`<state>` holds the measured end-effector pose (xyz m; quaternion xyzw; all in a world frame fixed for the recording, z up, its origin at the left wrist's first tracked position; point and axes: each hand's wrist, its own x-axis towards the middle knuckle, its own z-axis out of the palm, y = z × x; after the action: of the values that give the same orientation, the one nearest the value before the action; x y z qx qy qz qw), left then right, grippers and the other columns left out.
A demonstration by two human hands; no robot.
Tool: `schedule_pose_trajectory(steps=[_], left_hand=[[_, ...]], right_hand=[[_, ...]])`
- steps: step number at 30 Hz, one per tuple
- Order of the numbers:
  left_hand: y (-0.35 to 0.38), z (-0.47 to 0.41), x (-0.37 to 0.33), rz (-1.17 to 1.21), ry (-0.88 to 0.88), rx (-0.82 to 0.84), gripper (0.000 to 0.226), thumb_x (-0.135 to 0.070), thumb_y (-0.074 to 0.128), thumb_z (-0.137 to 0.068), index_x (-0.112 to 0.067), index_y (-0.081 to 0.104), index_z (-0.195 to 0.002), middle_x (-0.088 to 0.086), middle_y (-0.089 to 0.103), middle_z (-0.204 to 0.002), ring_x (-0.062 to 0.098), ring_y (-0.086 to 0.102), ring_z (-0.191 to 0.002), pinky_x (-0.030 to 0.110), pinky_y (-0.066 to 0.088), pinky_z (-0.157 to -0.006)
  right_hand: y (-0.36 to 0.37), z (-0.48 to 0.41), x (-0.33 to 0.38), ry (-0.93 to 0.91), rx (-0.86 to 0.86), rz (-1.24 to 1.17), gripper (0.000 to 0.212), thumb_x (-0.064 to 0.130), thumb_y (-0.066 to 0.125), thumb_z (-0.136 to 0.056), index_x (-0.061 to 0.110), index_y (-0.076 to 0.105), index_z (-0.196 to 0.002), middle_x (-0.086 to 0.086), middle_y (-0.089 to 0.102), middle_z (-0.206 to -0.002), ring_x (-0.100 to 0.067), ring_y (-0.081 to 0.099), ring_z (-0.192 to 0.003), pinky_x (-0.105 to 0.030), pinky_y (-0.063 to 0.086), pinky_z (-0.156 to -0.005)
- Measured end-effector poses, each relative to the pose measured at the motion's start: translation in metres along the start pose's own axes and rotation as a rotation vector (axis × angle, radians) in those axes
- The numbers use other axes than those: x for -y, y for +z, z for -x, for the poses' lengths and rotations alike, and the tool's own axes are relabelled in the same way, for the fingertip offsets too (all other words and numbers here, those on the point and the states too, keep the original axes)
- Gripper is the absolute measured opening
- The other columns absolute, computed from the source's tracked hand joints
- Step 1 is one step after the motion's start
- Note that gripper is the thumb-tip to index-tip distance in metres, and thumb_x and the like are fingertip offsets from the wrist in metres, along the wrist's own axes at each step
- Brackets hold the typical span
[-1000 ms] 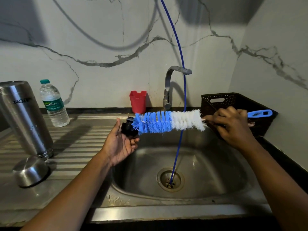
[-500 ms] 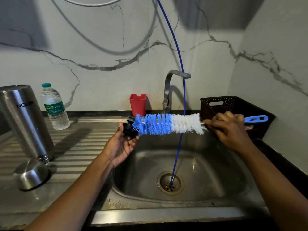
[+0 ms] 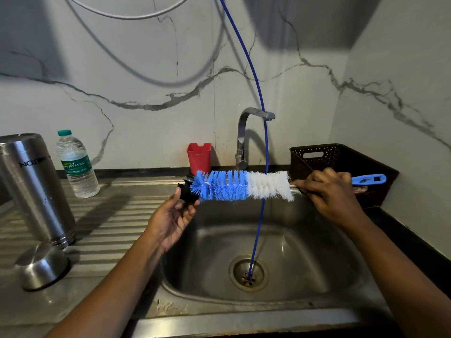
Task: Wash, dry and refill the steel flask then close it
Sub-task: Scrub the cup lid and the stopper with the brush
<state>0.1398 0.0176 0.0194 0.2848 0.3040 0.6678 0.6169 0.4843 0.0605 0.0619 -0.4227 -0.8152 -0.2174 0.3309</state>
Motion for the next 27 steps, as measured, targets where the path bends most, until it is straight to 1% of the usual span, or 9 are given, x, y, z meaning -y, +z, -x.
schedule_pose_trajectory(steps=[6,8,11,12,14,16,20,24,27], left_hand=[[0.001,0.0022,0.0008,-0.009,-0.044,0.03,0.039,-0.038,0.039,-0.097,-0.008,0.062,-0.106,0.013,0.072,-0.086,0.016,0.07,-0.067,0.019,0.054,-0.048],[0.002,0.0034,0.0001,-0.031,-0.023,0.038,0.039,-0.04,0.058,-0.086,-0.007,0.062,-0.107,0.013,0.072,-0.09,0.017,0.071,-0.071,0.019,0.056,-0.052],[0.0001,0.0012,-0.0009,-0.054,0.033,0.051,0.069,-0.039,0.095,-0.042,-0.007,0.068,-0.098,0.012,0.073,-0.088,0.017,0.072,-0.072,0.019,0.056,-0.053],[-0.0009,0.0008,-0.0012,-0.057,0.027,0.055,0.067,-0.041,0.094,-0.042,-0.007,0.071,-0.095,0.013,0.072,-0.087,0.016,0.071,-0.07,0.018,0.055,-0.051],[-0.0013,0.0016,-0.0019,-0.033,-0.013,0.075,0.048,-0.047,0.076,-0.064,-0.008,0.075,-0.092,0.013,0.069,-0.085,0.013,0.068,-0.064,0.016,0.053,-0.047],[-0.0005,0.0026,-0.0019,0.007,-0.052,0.105,0.047,-0.051,0.062,-0.07,-0.01,0.077,-0.09,0.012,0.069,-0.082,0.013,0.066,-0.061,0.017,0.052,-0.044],[-0.0008,0.0034,-0.001,-0.024,-0.078,0.096,0.052,-0.048,0.049,-0.08,-0.007,0.064,-0.109,0.011,0.07,-0.084,0.013,0.068,-0.064,0.017,0.054,-0.047],[0.0022,0.0029,0.0017,-0.043,-0.013,0.045,0.049,-0.034,0.058,-0.077,-0.006,0.057,-0.117,0.013,0.073,-0.087,0.014,0.07,-0.069,0.019,0.056,-0.054],[0.0031,0.0025,0.0017,-0.006,0.025,0.042,0.058,-0.035,0.073,-0.061,-0.007,0.062,-0.11,0.012,0.073,-0.089,0.017,0.071,-0.07,0.02,0.056,-0.055]], right_hand=[[-0.0003,0.0013,-0.0038,0.023,-0.022,-0.012,0.03,0.018,0.055,-0.078,0.024,0.072,-0.101,0.007,0.057,-0.079,-0.011,0.039,-0.08,-0.028,0.012,-0.069],[0.0,0.0016,-0.0032,0.017,-0.027,-0.013,0.03,0.017,0.055,-0.078,0.024,0.072,-0.102,0.007,0.057,-0.079,-0.012,0.039,-0.079,-0.028,0.011,-0.069],[-0.0006,0.0011,-0.002,0.015,-0.031,-0.018,0.031,0.017,0.056,-0.077,0.025,0.072,-0.103,0.008,0.058,-0.078,-0.014,0.043,-0.078,-0.027,0.009,-0.066],[-0.0008,0.0006,-0.0018,0.015,-0.033,-0.017,0.031,0.017,0.057,-0.077,0.026,0.072,-0.103,0.008,0.058,-0.078,-0.014,0.044,-0.078,-0.027,0.009,-0.066],[-0.0009,0.0004,-0.0023,0.015,-0.041,-0.026,0.032,0.017,0.057,-0.077,0.026,0.072,-0.104,0.008,0.058,-0.078,-0.012,0.041,-0.078,-0.027,0.009,-0.065],[-0.0013,0.0006,-0.0031,0.02,-0.045,-0.042,0.032,0.016,0.056,-0.077,0.026,0.072,-0.104,0.007,0.058,-0.078,-0.011,0.039,-0.078,-0.027,0.008,-0.065],[-0.0024,0.0008,-0.0027,0.007,-0.032,-0.034,0.032,0.016,0.056,-0.077,0.025,0.072,-0.103,0.009,0.057,-0.078,-0.01,0.038,-0.078,-0.027,0.007,-0.064],[-0.0017,0.0021,-0.0039,0.014,0.027,-0.02,0.032,0.007,0.065,-0.077,0.024,0.072,-0.105,0.007,0.058,-0.078,-0.016,0.046,-0.079,-0.027,0.008,-0.064],[-0.001,0.0027,-0.0095,0.027,0.089,-0.059,0.034,0.009,0.066,-0.079,0.027,0.07,-0.107,0.004,0.06,-0.076,-0.024,0.056,-0.076,-0.029,0.012,-0.066]])
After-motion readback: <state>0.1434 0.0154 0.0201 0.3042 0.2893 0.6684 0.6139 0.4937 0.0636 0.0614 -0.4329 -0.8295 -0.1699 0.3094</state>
